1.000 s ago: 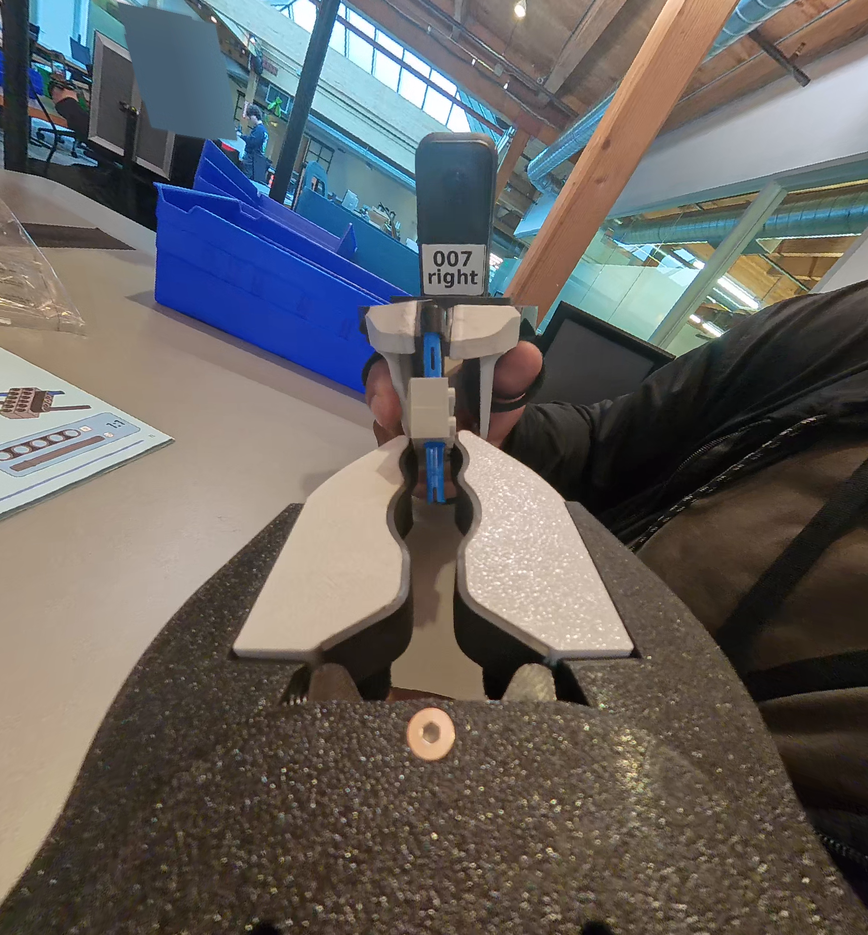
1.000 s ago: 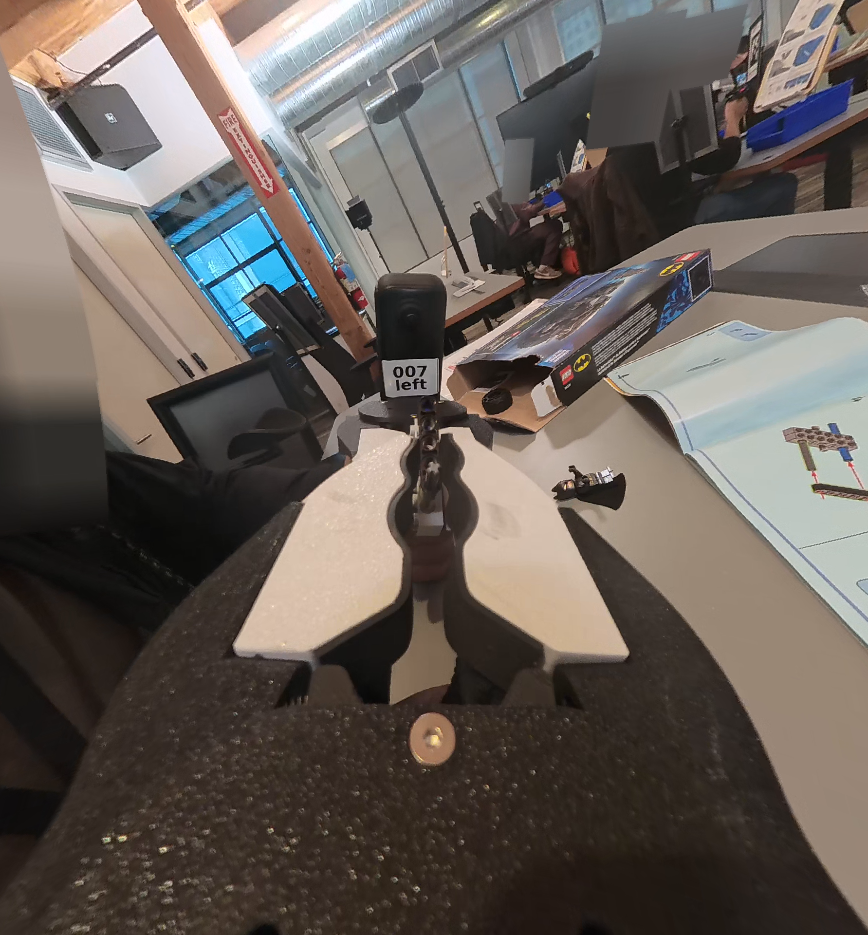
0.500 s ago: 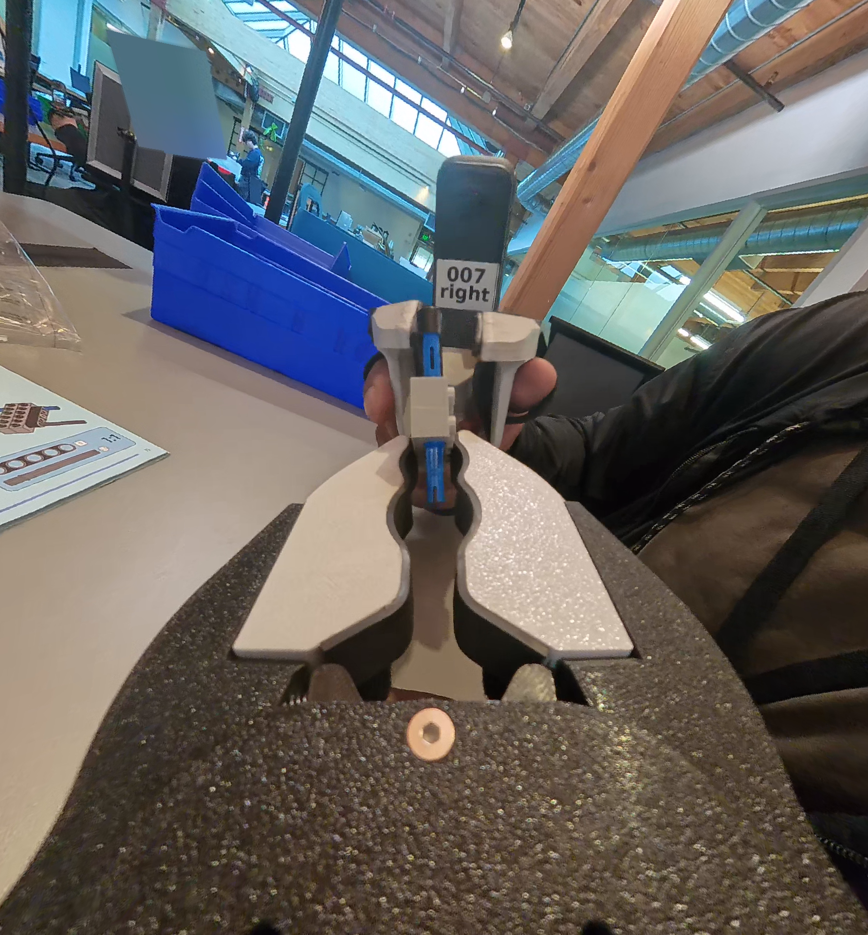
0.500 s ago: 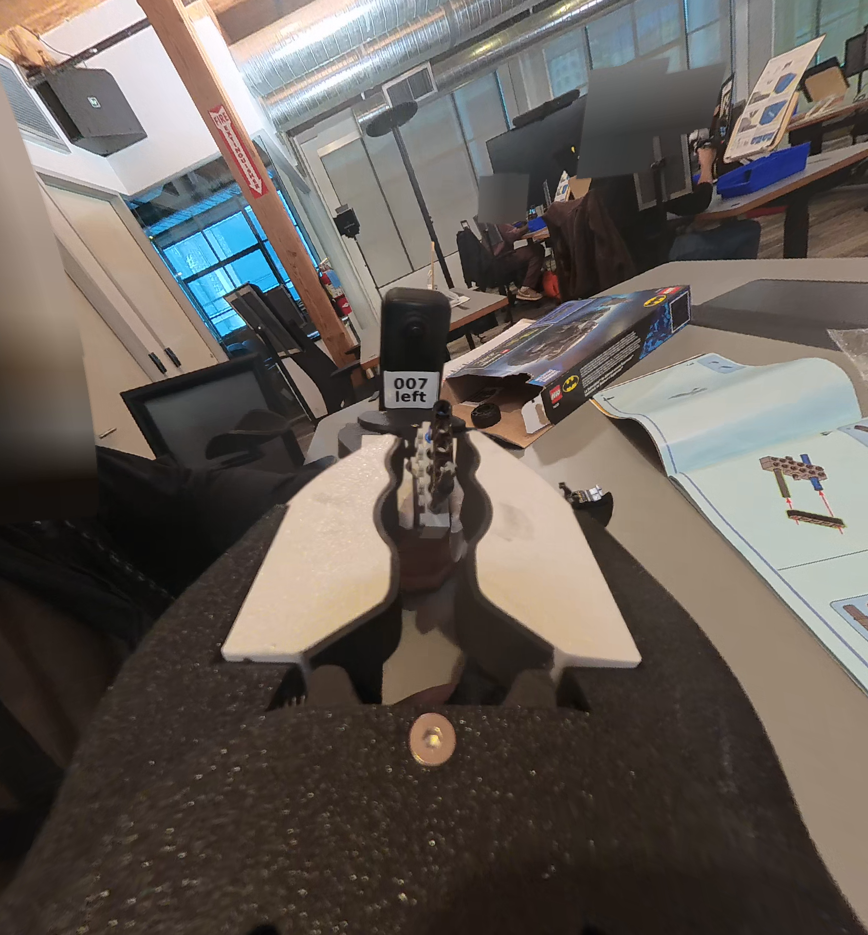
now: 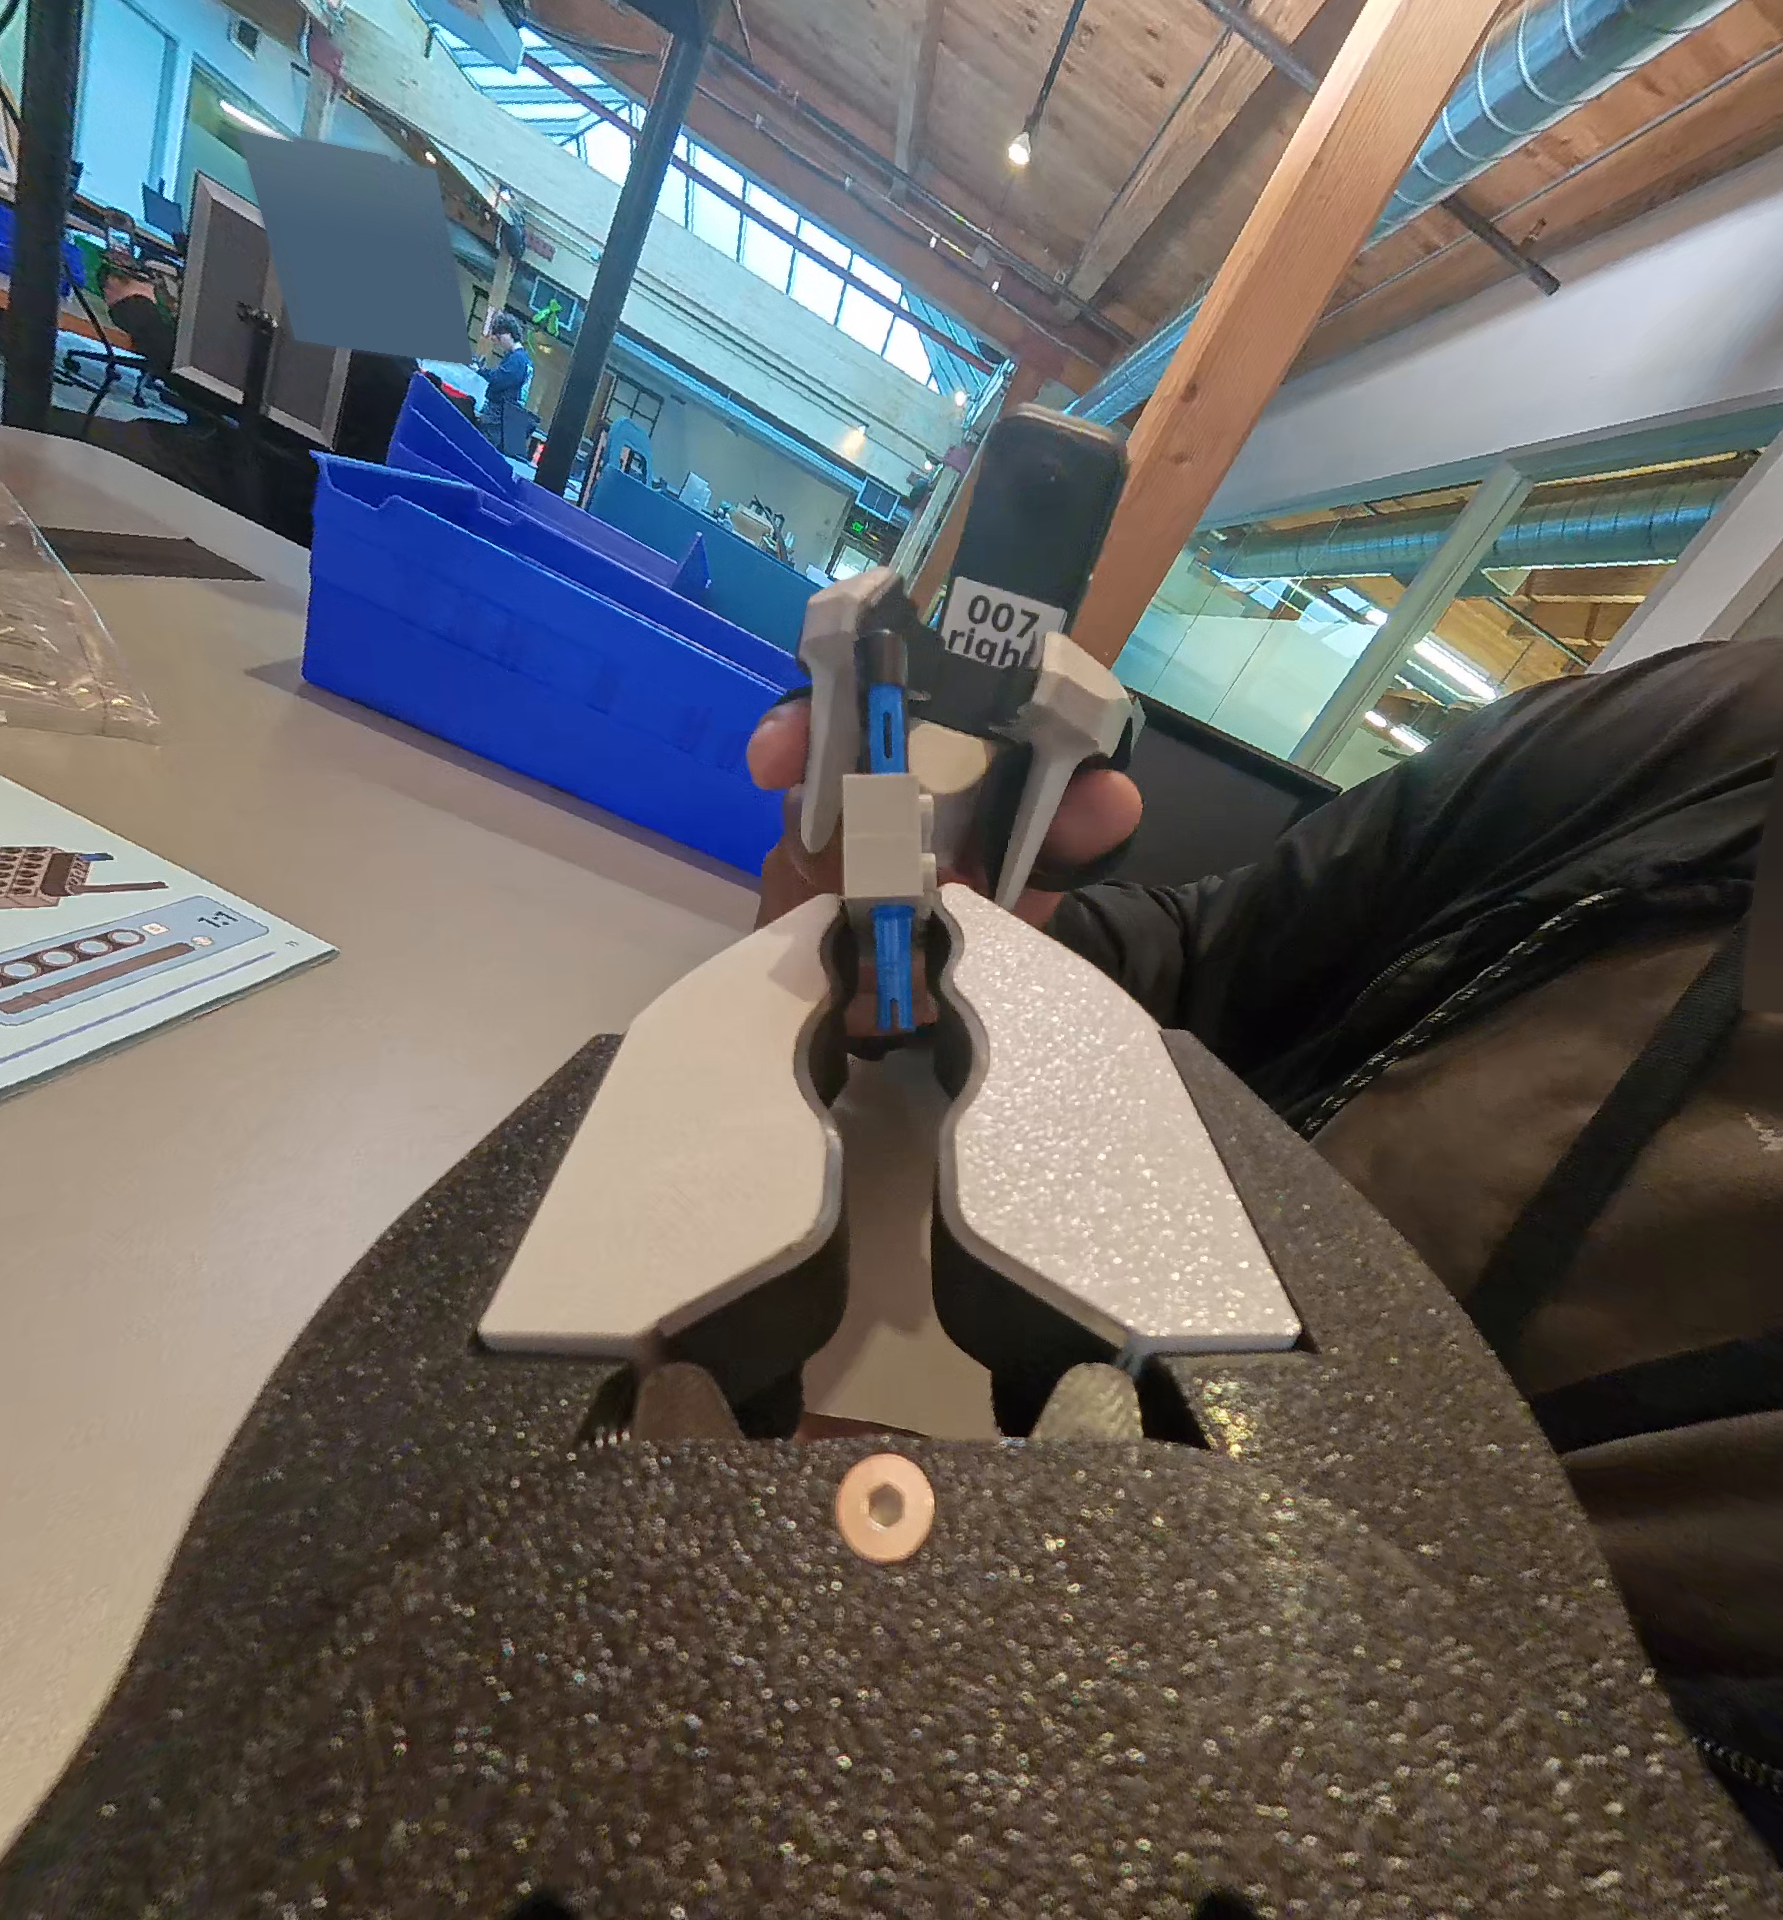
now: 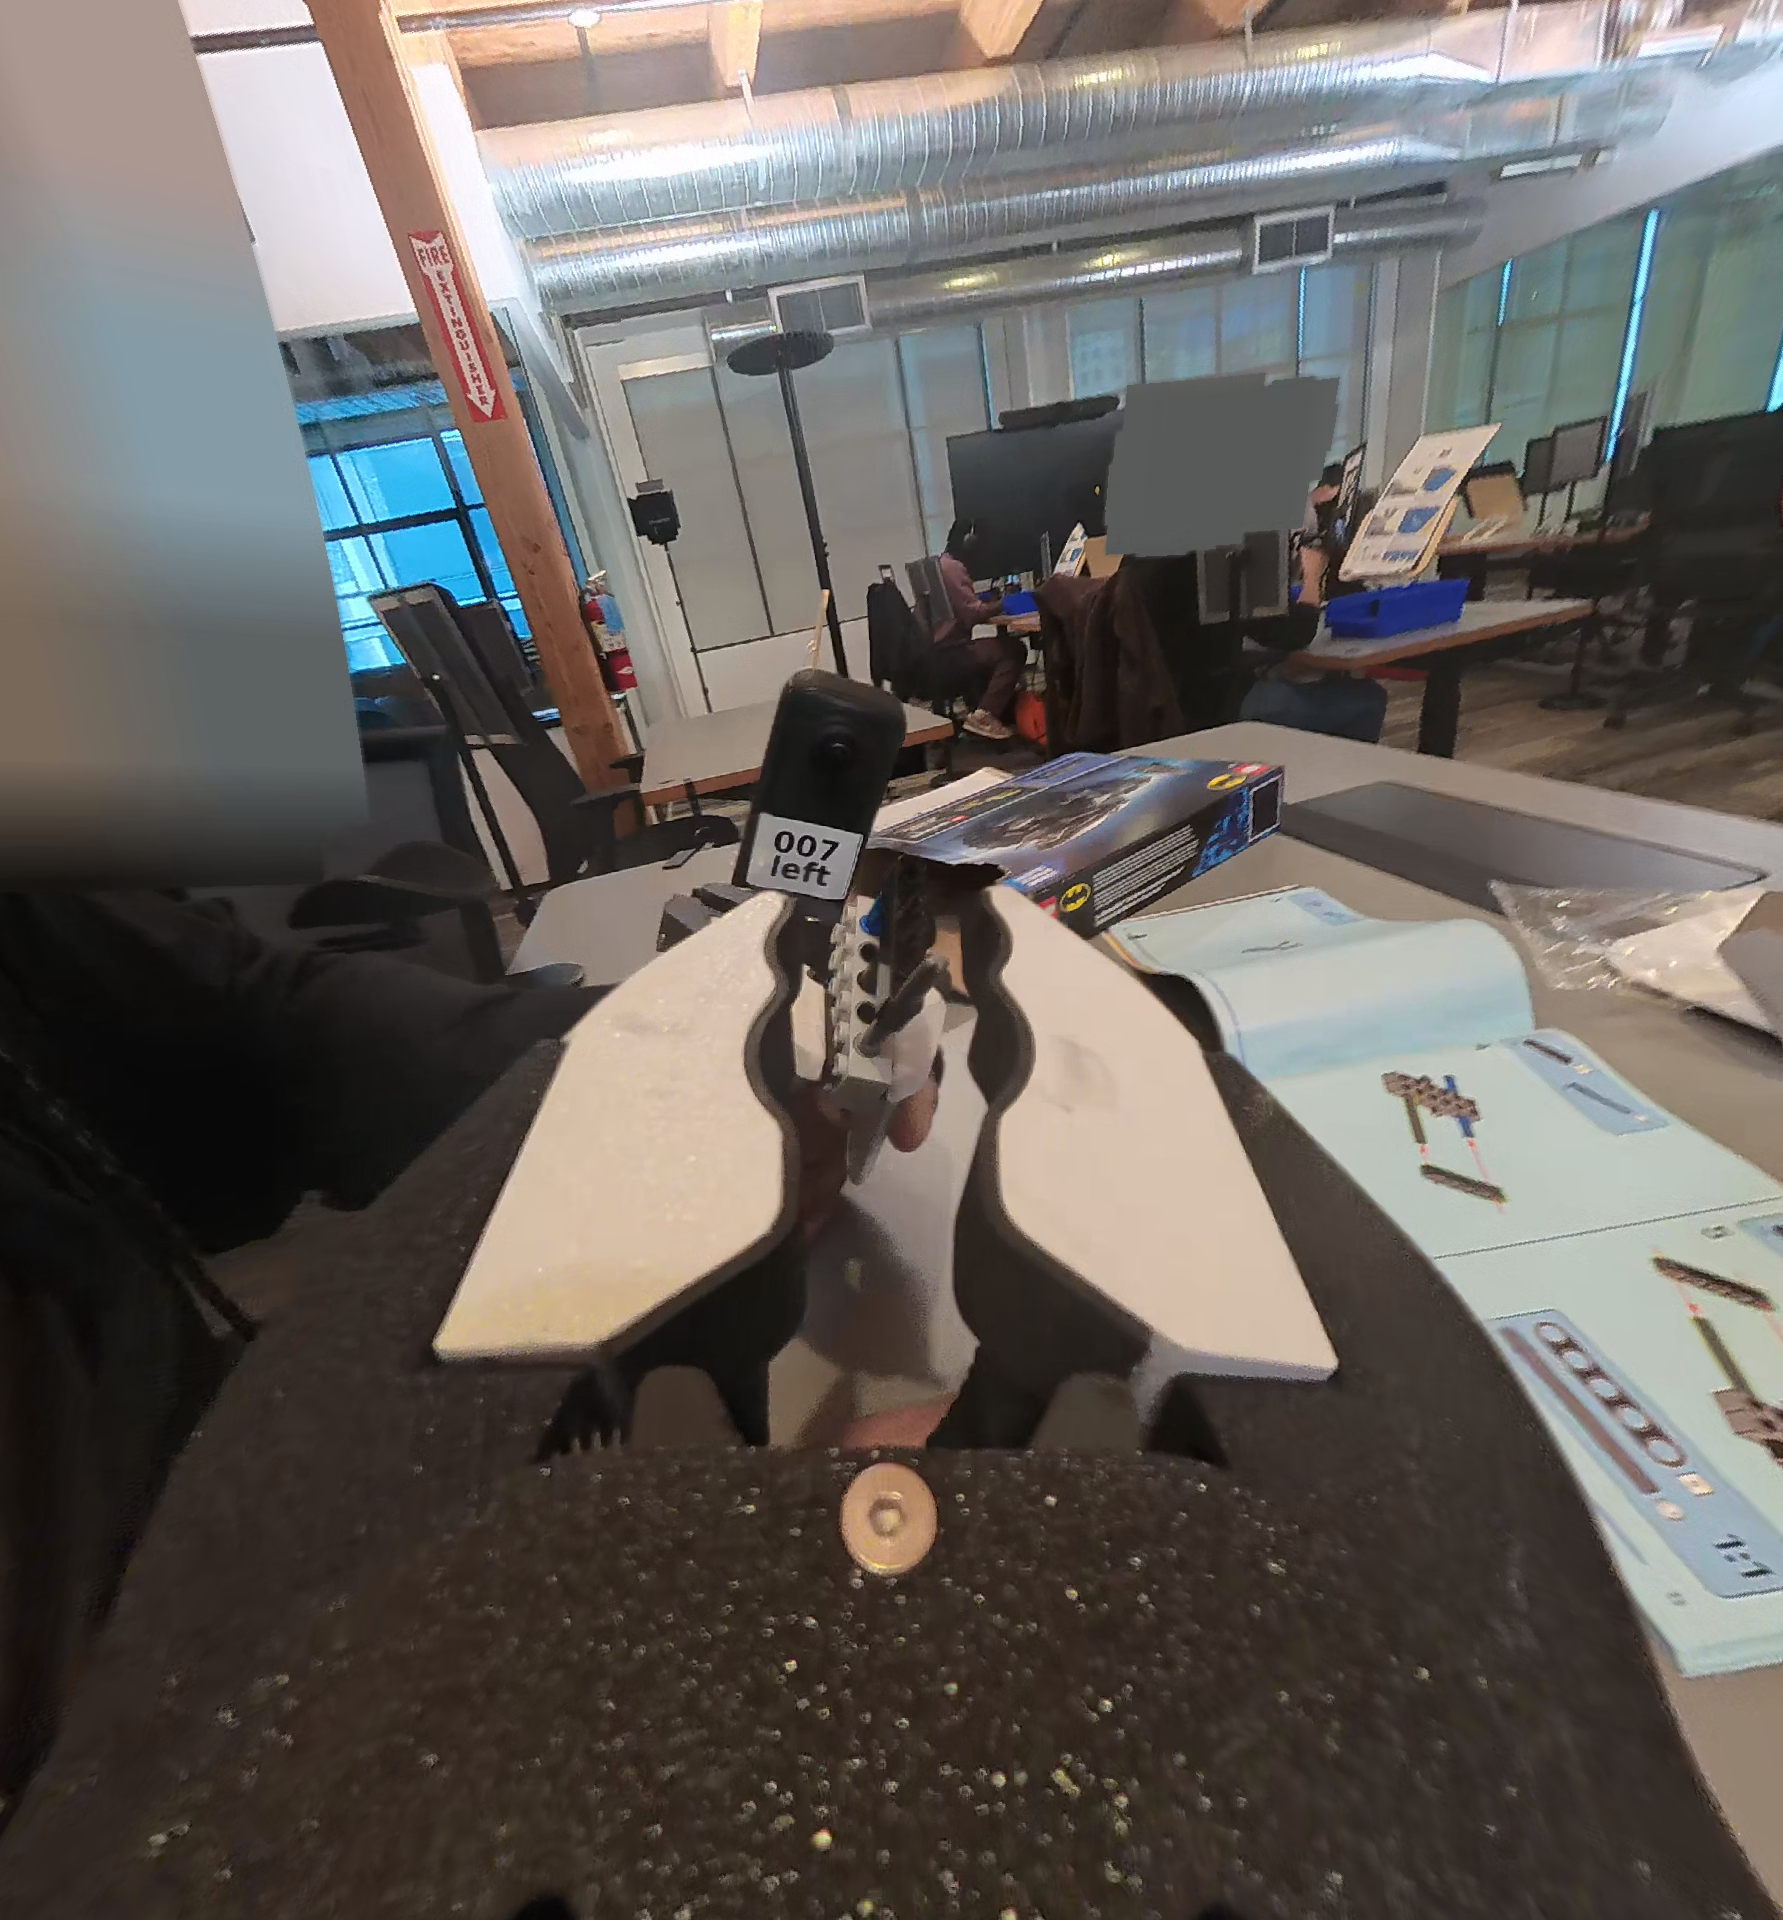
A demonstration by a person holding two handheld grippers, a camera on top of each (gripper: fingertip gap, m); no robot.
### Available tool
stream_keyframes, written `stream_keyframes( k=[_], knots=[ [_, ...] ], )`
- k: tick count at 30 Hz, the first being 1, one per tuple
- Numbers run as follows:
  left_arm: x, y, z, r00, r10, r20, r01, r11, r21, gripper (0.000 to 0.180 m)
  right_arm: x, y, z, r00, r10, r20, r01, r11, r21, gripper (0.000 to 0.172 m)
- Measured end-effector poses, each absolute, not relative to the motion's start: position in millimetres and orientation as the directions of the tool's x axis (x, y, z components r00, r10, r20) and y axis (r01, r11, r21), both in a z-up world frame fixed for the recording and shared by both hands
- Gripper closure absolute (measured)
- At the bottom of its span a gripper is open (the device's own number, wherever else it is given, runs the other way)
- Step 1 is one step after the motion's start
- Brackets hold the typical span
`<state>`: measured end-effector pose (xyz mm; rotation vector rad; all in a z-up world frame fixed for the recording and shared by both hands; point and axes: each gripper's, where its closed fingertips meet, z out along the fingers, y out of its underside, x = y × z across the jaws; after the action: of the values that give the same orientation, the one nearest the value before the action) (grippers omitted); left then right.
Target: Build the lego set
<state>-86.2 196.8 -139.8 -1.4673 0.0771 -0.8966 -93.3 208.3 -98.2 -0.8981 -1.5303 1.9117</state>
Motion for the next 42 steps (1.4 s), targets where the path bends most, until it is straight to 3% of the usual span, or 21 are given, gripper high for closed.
stream_keyframes(
  k=[4, 14, 28, 42],
  knots=[
    [-86.2, 196.8, -138.9, 0.682, -0.562, 0.468, 0.478, -0.141, -0.867, 0.169, -89.5, 213.8, -96.4, -0.602, 0.796, -0.058, -0.089, -0.138, -0.986, 0.141],
    [-97.9, 201.0, -137.8, 0.696, -0.518, 0.497, 0.523, -0.108, -0.846, 0.169, -87.9, 213.4, -111.0, -0.366, 0.856, 0.365, -0.242, 0.291, -0.926, 0.134],
    [-96.3, 206.8, -141.2, 0.722, -0.475, 0.503, 0.519, -0.108, -0.848, 0.169, -93.9, 197.7, -114.4, -0.247, 0.786, 0.567, -0.249, 0.514, -0.821, 0.113],
    [-95.3, 211.1, -143.6, 0.905, -0.341, 0.255, 0.259, -0.036, -0.965, 0.169, -95.8, 194.7, -110.5, -0.280, 0.782, 0.557, -0.225, 0.510, -0.830, 0.107]
  ],
)
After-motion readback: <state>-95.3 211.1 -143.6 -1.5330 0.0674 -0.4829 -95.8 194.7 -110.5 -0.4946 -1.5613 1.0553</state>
